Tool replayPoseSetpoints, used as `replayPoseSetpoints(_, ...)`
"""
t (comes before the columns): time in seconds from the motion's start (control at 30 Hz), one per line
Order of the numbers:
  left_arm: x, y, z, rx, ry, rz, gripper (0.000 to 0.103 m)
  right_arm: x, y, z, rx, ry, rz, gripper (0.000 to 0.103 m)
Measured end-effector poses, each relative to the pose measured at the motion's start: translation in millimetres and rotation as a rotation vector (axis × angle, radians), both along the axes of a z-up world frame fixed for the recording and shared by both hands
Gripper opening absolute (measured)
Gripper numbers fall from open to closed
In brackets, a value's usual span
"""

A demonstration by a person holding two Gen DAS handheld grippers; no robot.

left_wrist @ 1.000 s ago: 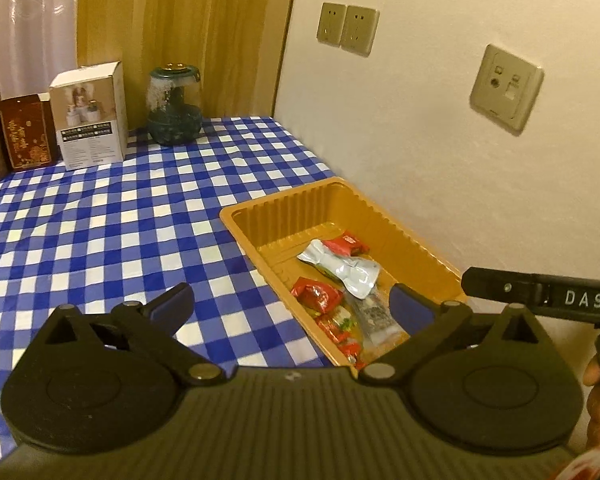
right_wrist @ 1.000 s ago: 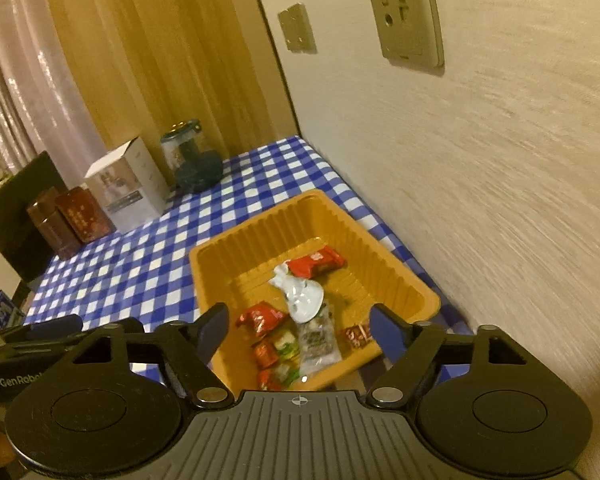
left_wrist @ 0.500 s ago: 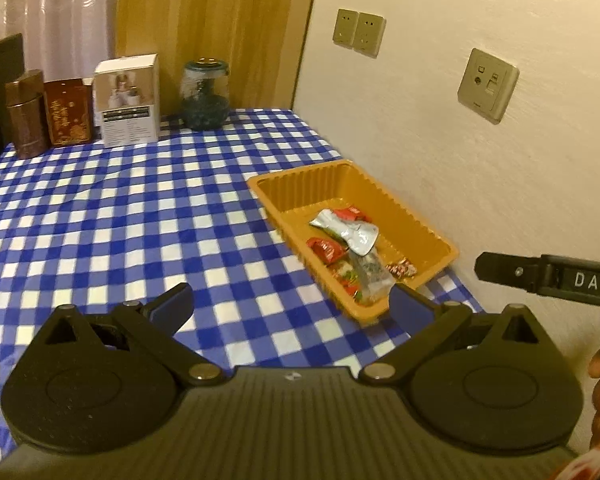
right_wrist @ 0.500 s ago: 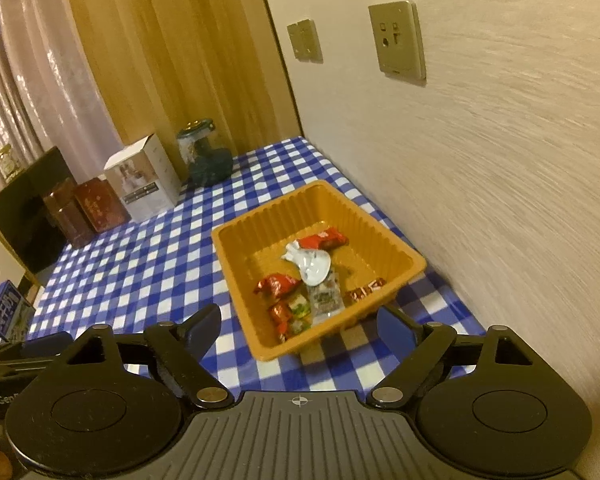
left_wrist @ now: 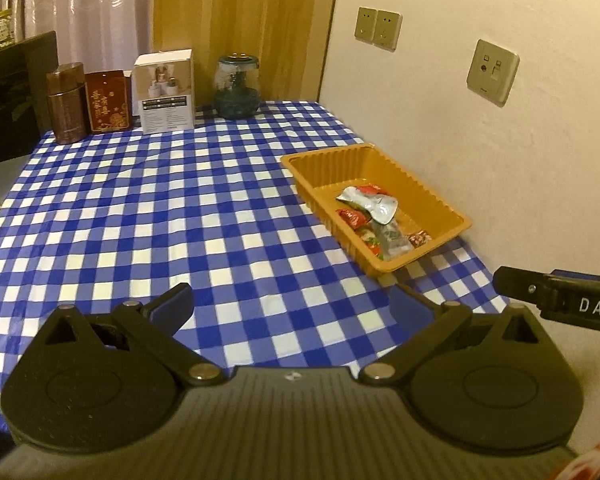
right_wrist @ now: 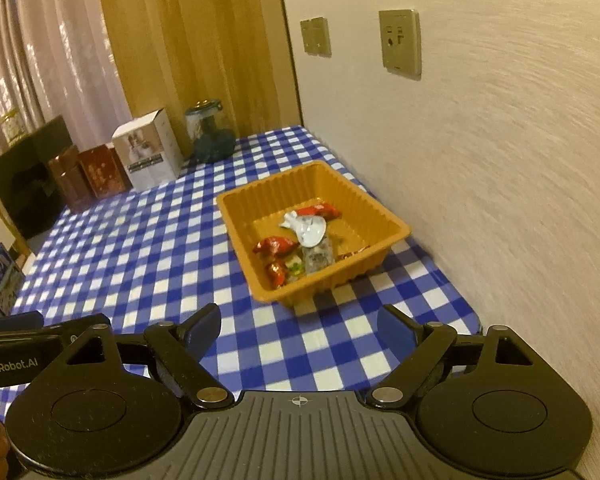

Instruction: Organize snacks

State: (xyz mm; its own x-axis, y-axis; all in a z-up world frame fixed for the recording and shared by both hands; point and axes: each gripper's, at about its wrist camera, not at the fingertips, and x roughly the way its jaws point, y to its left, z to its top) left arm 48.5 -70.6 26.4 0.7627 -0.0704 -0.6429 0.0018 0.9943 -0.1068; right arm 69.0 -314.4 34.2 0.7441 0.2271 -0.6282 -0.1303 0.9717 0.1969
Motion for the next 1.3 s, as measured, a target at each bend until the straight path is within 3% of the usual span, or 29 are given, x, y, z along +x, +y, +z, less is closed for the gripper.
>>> replayPoseSetpoints(0.53,-21,19,-4,-0.015,0.013,0.071,0.103,-17,23,-1,-0.023,-0.001,0.047,0.085)
replayPoseSetpoints(1.3,-18,17,-2,-0.012,0.011,0.060,0.103,-13,21,-2,-0.018,-0.002,0.038,0.085)
